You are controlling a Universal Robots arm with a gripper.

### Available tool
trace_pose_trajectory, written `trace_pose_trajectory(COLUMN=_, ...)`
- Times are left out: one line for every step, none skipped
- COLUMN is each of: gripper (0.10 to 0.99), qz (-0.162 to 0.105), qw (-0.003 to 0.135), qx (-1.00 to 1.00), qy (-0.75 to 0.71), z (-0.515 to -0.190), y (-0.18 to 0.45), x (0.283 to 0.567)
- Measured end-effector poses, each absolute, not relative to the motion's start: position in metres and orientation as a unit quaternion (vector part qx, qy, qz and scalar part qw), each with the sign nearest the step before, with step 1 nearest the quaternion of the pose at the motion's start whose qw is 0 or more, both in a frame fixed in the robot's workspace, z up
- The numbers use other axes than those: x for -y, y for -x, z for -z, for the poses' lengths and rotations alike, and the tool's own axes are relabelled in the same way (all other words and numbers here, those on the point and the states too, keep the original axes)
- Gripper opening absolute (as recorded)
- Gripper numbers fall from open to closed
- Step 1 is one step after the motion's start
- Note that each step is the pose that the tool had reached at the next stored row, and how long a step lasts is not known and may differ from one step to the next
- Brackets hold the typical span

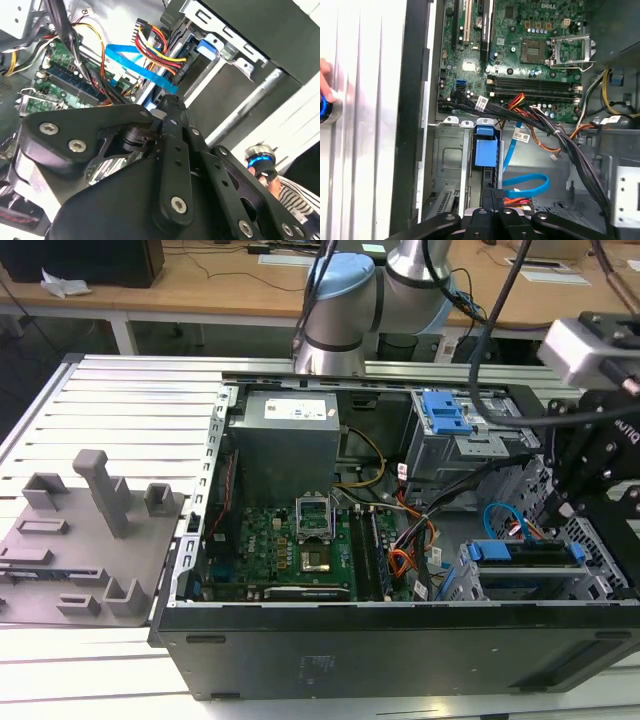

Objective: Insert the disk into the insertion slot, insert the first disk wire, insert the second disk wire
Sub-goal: 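Insert the second disk wire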

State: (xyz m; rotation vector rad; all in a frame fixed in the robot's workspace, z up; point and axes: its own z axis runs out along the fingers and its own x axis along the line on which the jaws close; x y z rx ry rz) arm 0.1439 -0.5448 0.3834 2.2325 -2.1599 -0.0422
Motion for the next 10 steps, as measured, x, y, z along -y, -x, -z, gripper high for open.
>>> trace_pose_trajectory(gripper=0.106, qz=0.014, qw=0.017, qx=0.695, qy=-0.718, z=-0.3888, y=-0.1432, x=0.5448)
trace_pose_trajectory(gripper=0.106, qz=0.014, qw=0.017, qx=0.695, qy=-0.719, z=-0.3908, y=-0.1426, x=0.5448)
trace_pose_trajectory(gripper=0.106, qz=0.013, qw=0.017, qx=0.695, qy=-0.719, z=-0.3912, y=-0.1421, x=0.5448)
trace_pose_trajectory(gripper=0.106, qz=0.014, qw=0.017, qx=0.695, qy=-0.719, z=-0.3911, y=-0.1418, x=0.5448)
trace_pose_trajectory(gripper=0.106, qz=0.013, qw=0.017, qx=0.695, qy=-0.719, z=-0.3913, y=-0.1418, x=0.5448)
trace_pose_trajectory(gripper=0.106, qz=0.013, qw=0.017, qx=0.695, qy=-0.719, z=-0.3913, y=-0.1417, x=0.5448)
trace_pose_trajectory(gripper=0.106, qz=0.013, qw=0.017, qx=0.695, qy=-0.719, z=-0.3913, y=-0.1417, x=0.5448)
trace_pose_trajectory(gripper=0.106, qz=0.013, qw=0.017, qx=0.695, qy=-0.719, z=-0.3913, y=-0.1416, x=0.5448)
trace_pose_trajectory(gripper=0.106, qz=0.013, qw=0.017, qx=0.695, qy=-0.719, z=-0.3913, y=-0.1416, x=0.5448)
trace_pose_trajectory(gripper=0.106, qz=0.013, qw=0.017, qx=0.695, qy=-0.719, z=-0.3913, y=-0.1416, x=0.5448)
